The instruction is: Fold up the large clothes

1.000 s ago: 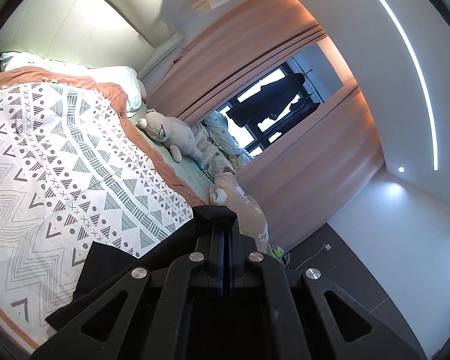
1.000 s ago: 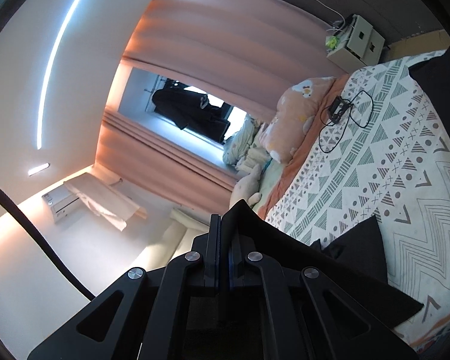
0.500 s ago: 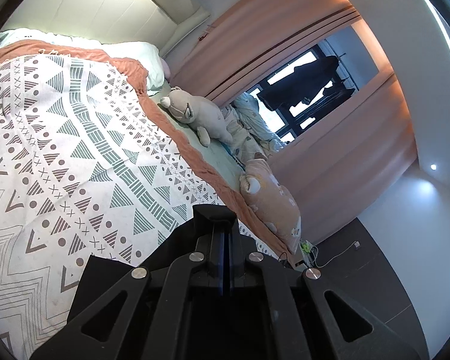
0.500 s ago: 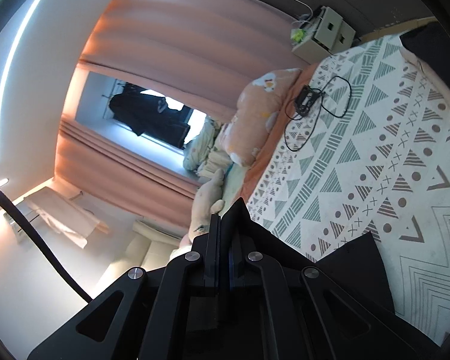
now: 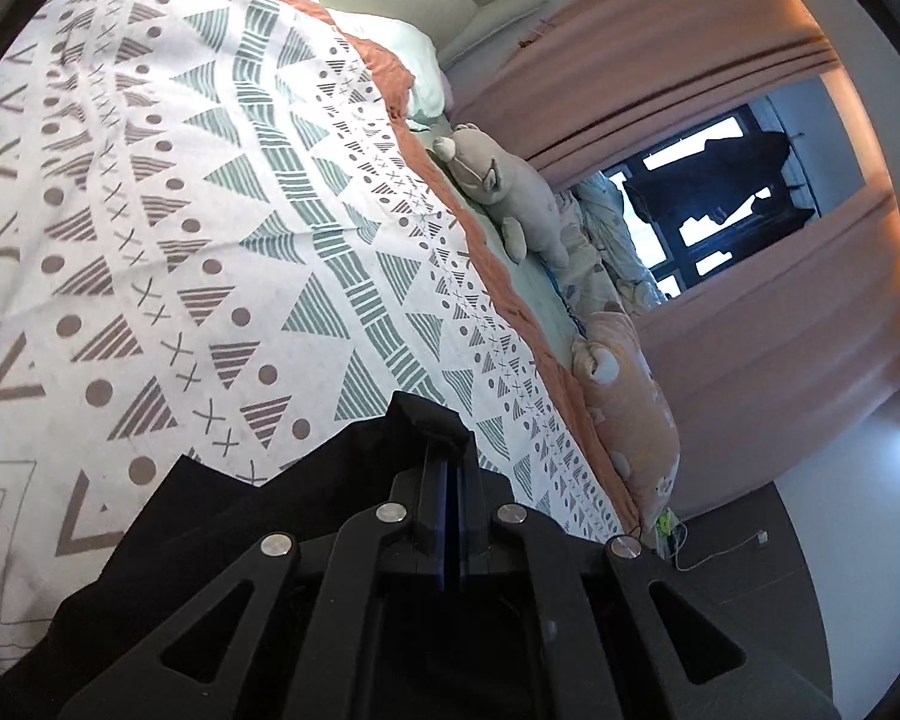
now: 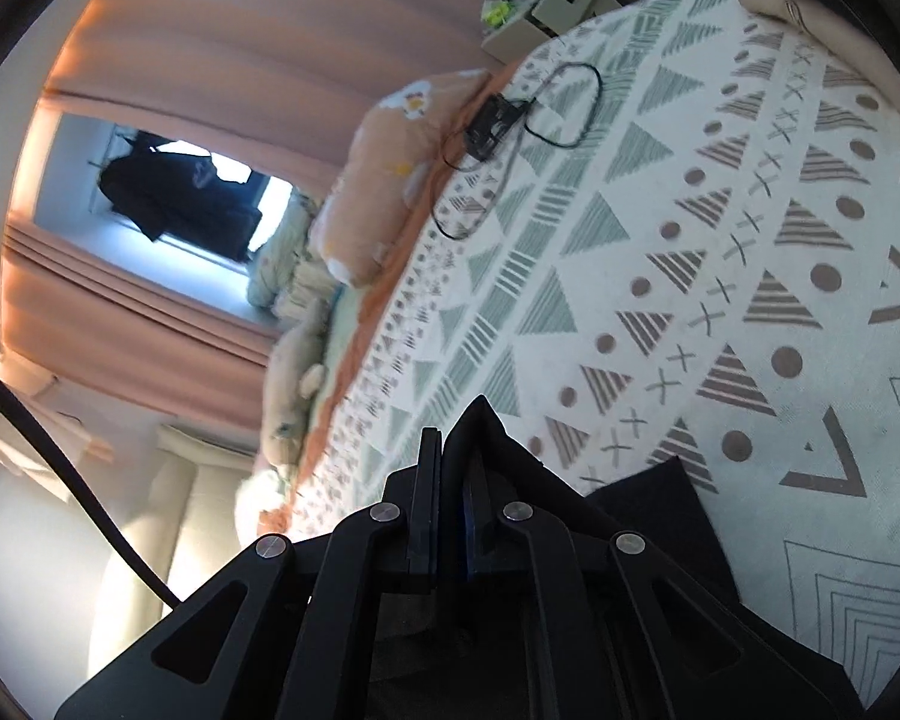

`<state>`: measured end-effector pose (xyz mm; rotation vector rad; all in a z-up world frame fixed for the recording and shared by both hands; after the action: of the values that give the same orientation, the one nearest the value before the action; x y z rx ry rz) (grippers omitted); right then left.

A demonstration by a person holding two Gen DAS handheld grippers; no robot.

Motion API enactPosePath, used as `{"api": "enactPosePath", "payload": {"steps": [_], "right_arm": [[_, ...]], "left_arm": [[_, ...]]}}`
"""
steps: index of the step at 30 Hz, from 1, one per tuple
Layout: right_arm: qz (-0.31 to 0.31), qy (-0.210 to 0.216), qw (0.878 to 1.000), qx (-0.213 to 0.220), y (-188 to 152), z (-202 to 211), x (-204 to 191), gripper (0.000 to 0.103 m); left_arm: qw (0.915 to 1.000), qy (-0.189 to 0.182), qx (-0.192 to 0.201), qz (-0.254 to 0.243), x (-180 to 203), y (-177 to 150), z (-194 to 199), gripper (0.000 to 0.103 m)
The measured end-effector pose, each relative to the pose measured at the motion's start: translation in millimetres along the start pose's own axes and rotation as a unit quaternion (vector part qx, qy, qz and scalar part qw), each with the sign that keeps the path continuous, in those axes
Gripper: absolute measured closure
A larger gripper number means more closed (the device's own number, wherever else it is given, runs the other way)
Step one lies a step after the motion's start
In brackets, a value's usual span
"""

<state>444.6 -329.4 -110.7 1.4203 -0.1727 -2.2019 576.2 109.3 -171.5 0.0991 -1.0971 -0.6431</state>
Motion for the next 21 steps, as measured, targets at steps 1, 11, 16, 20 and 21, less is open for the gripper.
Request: {"api": "enactPosePath", "payload": {"steps": [1,11,16,20,21], "right_arm": [[0.003,-0.008,1.0,-0.002,-0.3,-3.9,1.1,0.099],[0.034,-0.014,0.999,-0.004,2.8,-15.0,-17.8,0.022],[0.042,-0.003,0.999,0.002,1.3,-2.3,-9.1,0.012],[0.054,-0.017,0.998,-0.005,-12.2,17.6,-1.3,0.012],[0.064,-0.023,0.998,-0.006,-16.4,25.2,-1.1,0.012]], "left_arm": [[0.9999,0.01,0.005,0.003,-7.1,-3.5,-3.5,0.099],[0.9988,0.033,-0.032,0.016,-19.5,-1.9,-16.6,0.095],[0.9993,0.029,-0.019,0.015,-20.9,1.3,-0.1,0.005],[0.9995,0.026,-0.017,0.008,-21.0,1.4,27.7,0.003],[0.9994,0.027,-0.022,0.004,-21.1,0.4,32.7,0.003]]}}
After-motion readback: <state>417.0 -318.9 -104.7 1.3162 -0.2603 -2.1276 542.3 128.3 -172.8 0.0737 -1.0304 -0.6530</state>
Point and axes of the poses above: each gripper's, at about its wrist camera, not at the fingertips, and z roughly against the way its jaws point, x to its right, y to its top, the point moved 8 cm from there along -z, roughly the way its jaws point, and after that the axes turned 2 degrees about -x, right-handed, at the moved point
